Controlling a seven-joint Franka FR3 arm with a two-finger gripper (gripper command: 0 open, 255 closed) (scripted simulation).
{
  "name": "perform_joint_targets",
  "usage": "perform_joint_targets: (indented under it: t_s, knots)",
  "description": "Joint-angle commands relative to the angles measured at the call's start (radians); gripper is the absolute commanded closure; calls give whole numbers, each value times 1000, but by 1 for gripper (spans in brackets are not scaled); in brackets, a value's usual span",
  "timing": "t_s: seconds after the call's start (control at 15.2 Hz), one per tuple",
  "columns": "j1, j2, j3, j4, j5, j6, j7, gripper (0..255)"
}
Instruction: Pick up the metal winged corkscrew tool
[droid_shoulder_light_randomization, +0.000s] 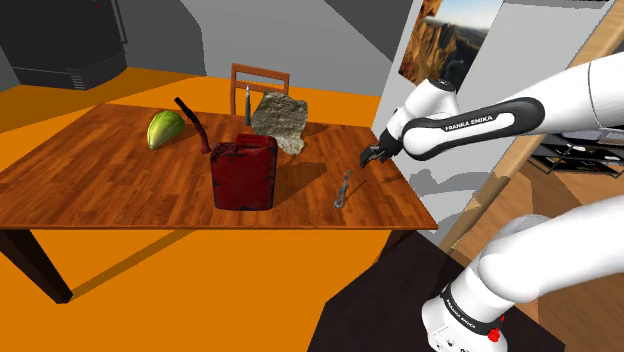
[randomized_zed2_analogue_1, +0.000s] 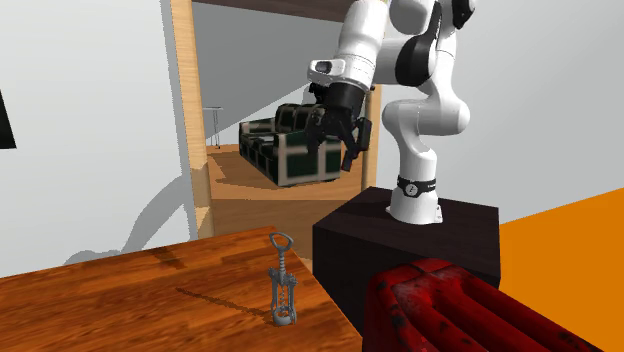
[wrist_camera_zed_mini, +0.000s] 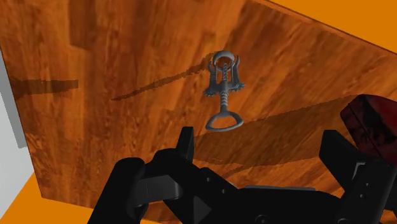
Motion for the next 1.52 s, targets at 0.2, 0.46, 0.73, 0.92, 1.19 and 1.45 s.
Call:
perform_joint_targets:
  t_s: [0.2,0.46,0.73,0.92,1.19,1.45]
  knots:
    - [15,239,-43,18,21,276,-22,0]
    - [96,441,-104,69,212,463,-171,0]
    - [-178,635,266,186,781,590,-653,0]
    - [-299,686,392,192,783,640,-669,0]
    - [-396,757,487,201,762,705,-671,0]
    - [-406,766,496,201,756,714,-669,255]
